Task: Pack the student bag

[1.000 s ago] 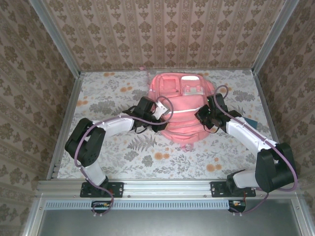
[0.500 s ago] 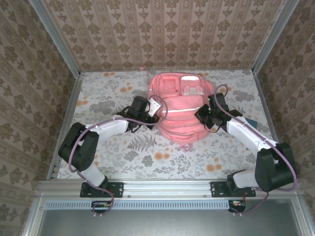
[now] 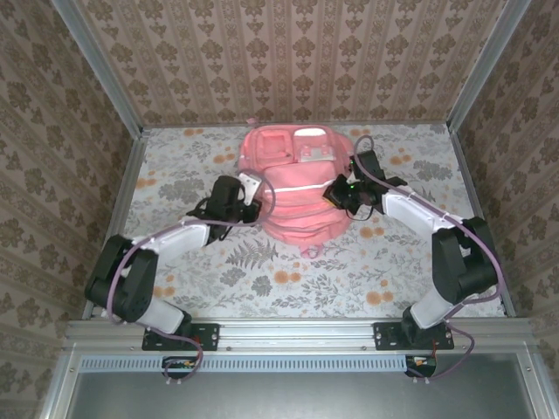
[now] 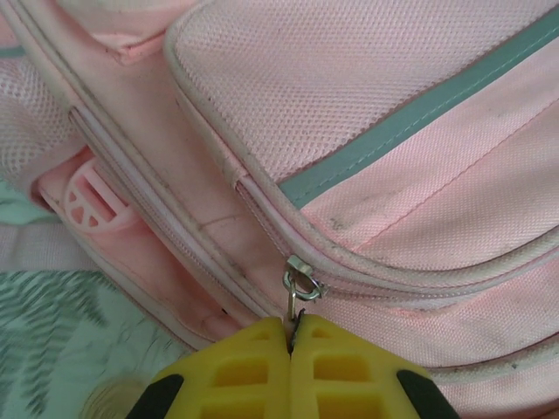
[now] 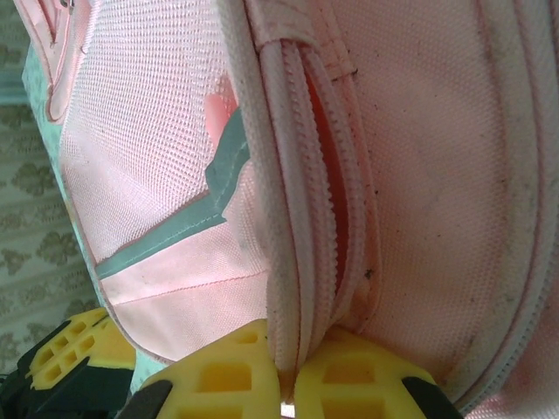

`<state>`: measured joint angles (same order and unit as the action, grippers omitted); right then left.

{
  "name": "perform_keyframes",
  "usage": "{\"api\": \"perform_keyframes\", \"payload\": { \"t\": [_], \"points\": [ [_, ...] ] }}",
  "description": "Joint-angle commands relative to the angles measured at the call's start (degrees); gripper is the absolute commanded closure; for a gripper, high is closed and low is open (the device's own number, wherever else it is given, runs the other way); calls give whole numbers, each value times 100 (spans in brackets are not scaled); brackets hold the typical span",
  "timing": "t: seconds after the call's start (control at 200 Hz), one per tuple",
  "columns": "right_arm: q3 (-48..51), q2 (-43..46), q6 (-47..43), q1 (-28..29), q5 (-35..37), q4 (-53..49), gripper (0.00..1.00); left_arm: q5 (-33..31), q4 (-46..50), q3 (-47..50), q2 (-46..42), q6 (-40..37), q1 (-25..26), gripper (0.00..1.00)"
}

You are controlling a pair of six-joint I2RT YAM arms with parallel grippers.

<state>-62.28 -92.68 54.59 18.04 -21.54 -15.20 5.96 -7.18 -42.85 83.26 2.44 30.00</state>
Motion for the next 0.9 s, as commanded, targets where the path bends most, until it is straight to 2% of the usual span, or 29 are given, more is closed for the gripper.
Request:
{"api": "perform_keyframes", "payload": {
  "t": [0.0, 0.095, 0.2, 0.295, 0.345, 0.395, 0.45, 0.52, 0.685, 0.755, 0.895],
  "points": [
    [-318, -167, -577, 85, -143, -245, 93, -655, 231, 356, -551, 316, -208, 100],
    [-435, -138, -780, 62, 49, -433, 93, -815, 388, 427, -720, 428, -248, 100],
    [-619, -138, -1002, -3, 145, -657, 93, -984, 502, 278, -506, 516, -335, 100],
    [-768, -214, -1178, -18, -1, -724, 87, -1031, 628, 25, -219, 618, -346, 100],
    [-852, -255, -1308, -17, -253, -765, 78, -888, 680, -85, -159, 675, -506, 89],
    [-865, -208, -1415, -13, -325, -811, 62, -754, 696, -158, -168, 796, -503, 71],
    [-819, -80, -1505, -39, -192, -864, 44, -542, 754, -226, -243, 870, -512, 53],
    [-733, 174, -1617, -111, 128, -983, 32, -466, 970, -331, -376, 1017, -512, 34],
    [-649, 650, -2022, -473, 1709, -1781, 21, -601, 1433, -469, -780, 1209, -598, 16],
    [-526, 763, -2156, -723, 2344, -2017, 19, -697, 1577, -513, -943, 1284, -669, 12],
    [-177, 966, -2198, -1463, 3132, -2162, 16, -781, 1686, -477, -1229, 1380, -839, 7]
  ]
}}
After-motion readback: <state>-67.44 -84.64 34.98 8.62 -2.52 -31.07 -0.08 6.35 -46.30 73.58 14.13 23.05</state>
